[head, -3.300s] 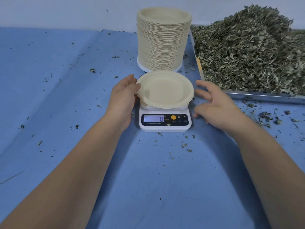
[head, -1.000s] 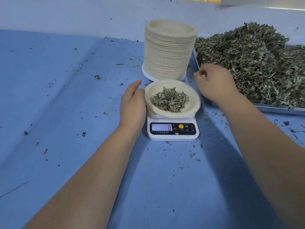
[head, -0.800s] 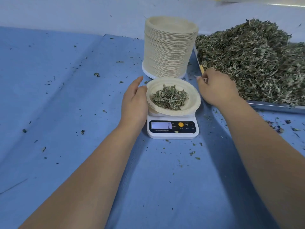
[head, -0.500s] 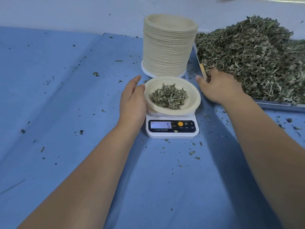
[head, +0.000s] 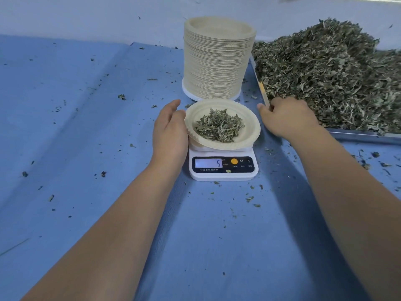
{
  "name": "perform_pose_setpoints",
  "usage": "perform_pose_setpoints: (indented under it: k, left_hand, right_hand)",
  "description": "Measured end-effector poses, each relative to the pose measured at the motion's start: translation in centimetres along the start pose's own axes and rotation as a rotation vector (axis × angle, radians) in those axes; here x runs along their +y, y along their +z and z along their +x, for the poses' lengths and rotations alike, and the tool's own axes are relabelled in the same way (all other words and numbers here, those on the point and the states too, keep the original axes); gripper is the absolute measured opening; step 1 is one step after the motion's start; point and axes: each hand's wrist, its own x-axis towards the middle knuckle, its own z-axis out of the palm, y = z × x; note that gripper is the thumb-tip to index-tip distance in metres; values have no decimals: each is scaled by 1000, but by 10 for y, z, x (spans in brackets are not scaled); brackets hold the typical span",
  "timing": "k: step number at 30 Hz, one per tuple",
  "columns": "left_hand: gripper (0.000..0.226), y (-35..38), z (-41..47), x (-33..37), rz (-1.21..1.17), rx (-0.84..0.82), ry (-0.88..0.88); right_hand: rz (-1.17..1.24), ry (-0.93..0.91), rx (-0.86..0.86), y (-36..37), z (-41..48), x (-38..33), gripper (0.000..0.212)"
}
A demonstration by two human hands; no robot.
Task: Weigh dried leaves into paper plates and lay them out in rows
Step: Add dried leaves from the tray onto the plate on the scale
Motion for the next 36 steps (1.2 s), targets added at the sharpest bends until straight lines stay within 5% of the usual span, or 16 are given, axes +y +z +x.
perform_pose_setpoints:
  k: [8, 22, 27, 36]
  left_hand:
    - [37, -1, -1, 3, -9, 53, 20]
    - [36, -6, 1, 1, -7, 86, 22]
    - [36, -3, -1, 4, -5, 62, 29]
    - [32, -4, -5, 2, -35, 45, 20]
  right_hand:
    - [41, 25, -38, -10, 4, 1, 51]
    - [167, -83, 312, -31, 13, 2, 39]
    - [323, -308, 529, -57, -1, -38, 38]
    - [390, -552, 67, -41, -17, -107, 34]
